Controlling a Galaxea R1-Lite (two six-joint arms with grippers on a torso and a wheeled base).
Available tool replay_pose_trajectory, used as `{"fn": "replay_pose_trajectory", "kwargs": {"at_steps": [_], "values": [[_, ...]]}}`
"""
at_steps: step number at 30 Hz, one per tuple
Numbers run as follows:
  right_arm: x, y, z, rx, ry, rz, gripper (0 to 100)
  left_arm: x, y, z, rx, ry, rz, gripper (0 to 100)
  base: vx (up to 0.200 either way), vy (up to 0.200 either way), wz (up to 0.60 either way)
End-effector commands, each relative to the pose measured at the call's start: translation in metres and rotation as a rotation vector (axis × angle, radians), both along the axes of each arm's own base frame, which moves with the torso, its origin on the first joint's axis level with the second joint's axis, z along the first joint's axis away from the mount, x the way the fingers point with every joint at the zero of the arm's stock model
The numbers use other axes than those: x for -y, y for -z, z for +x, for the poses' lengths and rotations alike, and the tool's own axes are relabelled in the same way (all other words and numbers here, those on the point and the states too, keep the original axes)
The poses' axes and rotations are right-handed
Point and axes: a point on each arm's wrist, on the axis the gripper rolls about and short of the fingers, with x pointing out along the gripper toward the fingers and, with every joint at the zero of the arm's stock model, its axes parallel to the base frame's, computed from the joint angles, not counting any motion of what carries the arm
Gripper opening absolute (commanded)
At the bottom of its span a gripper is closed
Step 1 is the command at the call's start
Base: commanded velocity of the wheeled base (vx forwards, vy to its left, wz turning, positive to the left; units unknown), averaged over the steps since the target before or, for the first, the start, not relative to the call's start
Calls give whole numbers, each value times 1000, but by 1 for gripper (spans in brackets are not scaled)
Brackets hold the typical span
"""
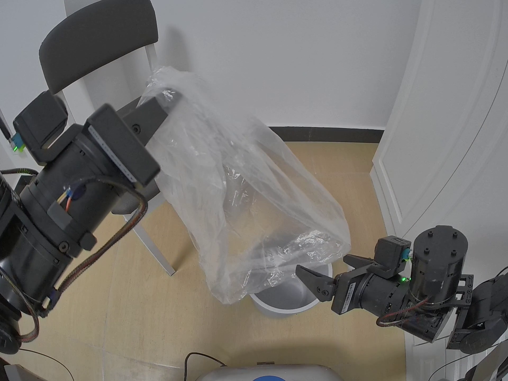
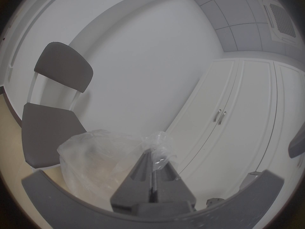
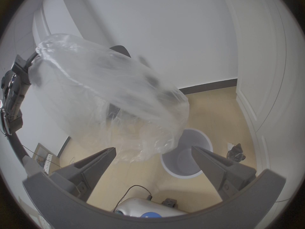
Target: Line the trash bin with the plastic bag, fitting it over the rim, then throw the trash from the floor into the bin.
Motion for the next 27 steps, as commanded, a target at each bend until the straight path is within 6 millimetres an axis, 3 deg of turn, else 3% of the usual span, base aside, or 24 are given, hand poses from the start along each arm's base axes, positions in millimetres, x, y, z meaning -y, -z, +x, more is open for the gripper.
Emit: {"fn": "replay_pose_trajectory", "kwargs": {"at_steps": [1, 9, 10, 20, 27], "values": [[4, 2, 8, 3, 29, -16, 100, -2, -2, -3, 7, 3, -9, 0, 0, 0, 0], [16, -17, 10, 66, 68, 20, 100, -4, -4, -7, 14, 13, -16, 0, 0, 0, 0], [18, -20, 10, 78, 68, 22, 0, -4, -5, -7, 15, 13, -17, 0, 0, 0, 0], [25, -29, -2, 107, 58, 47, 0, -5, -1, -5, 6, 10, -6, 0, 0, 0, 0], [39, -45, -26, 154, 52, 94, 0, -4, 17, -3, -32, 49, 64, 0, 0, 0, 0]]}}
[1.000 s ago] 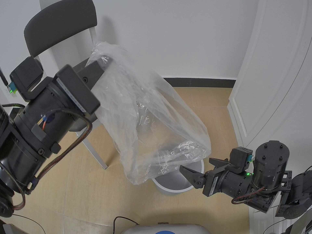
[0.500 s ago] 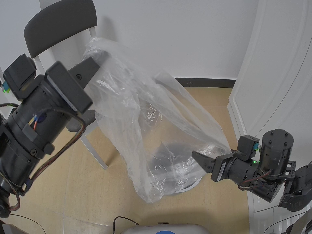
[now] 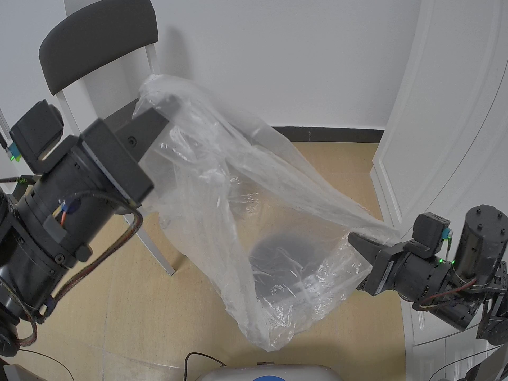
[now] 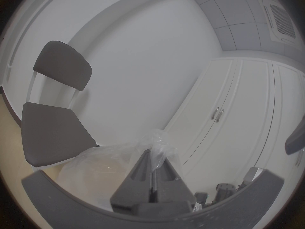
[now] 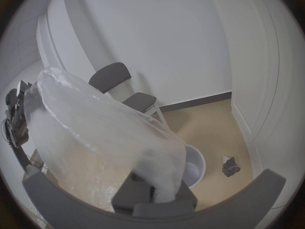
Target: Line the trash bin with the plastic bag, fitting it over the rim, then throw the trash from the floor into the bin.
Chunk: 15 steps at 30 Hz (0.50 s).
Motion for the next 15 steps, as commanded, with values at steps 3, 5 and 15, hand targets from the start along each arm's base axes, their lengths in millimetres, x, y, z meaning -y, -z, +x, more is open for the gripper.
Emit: {"fn": "replay_pose_trajectory", "kwargs": {"at_steps": [3, 5, 15], "values": [[18, -13, -18, 45, 38, 53, 0, 3, 21, 2, -51, 59, 89, 0, 0, 0, 0], [21, -12, -20, 45, 41, 57, 0, 5, 26, 3, -70, 65, 113, 0, 0, 0, 0], [19, -20, -15, 56, 44, 88, 0, 7, 43, 5, -161, 67, 224, 0, 0, 0, 0]]}}
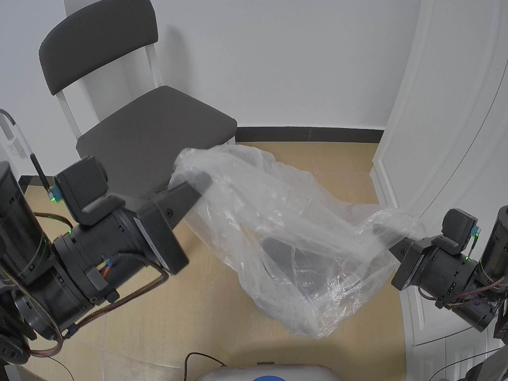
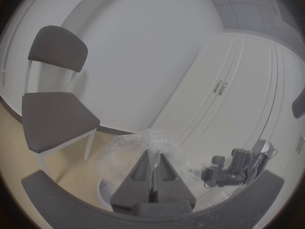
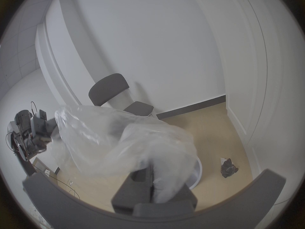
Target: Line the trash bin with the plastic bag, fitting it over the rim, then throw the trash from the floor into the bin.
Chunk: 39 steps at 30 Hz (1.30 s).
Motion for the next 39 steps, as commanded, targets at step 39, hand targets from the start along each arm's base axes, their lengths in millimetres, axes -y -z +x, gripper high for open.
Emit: {"fn": "replay_pose_trajectory", "kwargs": {"at_steps": [39], "values": [[10, -5, 31, -125, 46, -102, 0, 12, 61, 22, -168, 13, 287, 0, 0, 0, 0]]}}
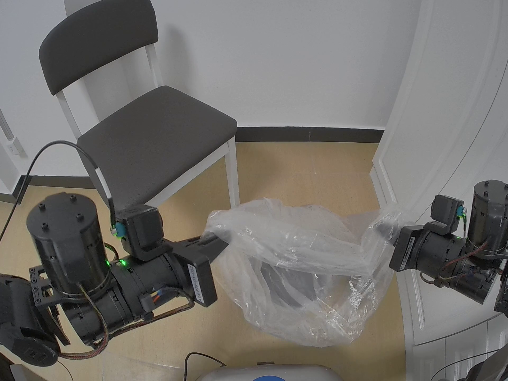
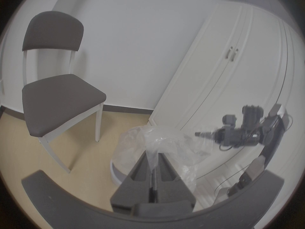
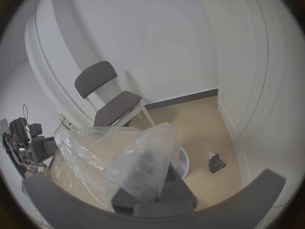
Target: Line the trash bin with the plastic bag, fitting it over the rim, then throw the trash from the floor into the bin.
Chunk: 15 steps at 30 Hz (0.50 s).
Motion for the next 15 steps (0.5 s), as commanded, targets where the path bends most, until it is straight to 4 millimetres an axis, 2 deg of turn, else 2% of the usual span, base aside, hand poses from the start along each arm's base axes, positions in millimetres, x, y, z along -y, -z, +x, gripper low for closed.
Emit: {"fn": "replay_pose_trajectory", "kwargs": {"at_steps": [1, 7, 15], "values": [[1, -3, -1, 4, -1, 1, 0, 1, 17, 1, -18, 4, 77, 0, 0, 0, 0], [3, -5, -4, -9, -8, -12, 0, 1, 19, 1, -7, 10, 107, 0, 0, 0, 0], [11, -13, -2, -41, -26, -9, 0, 3, 34, 13, -36, -10, 176, 0, 0, 0, 0]]}}
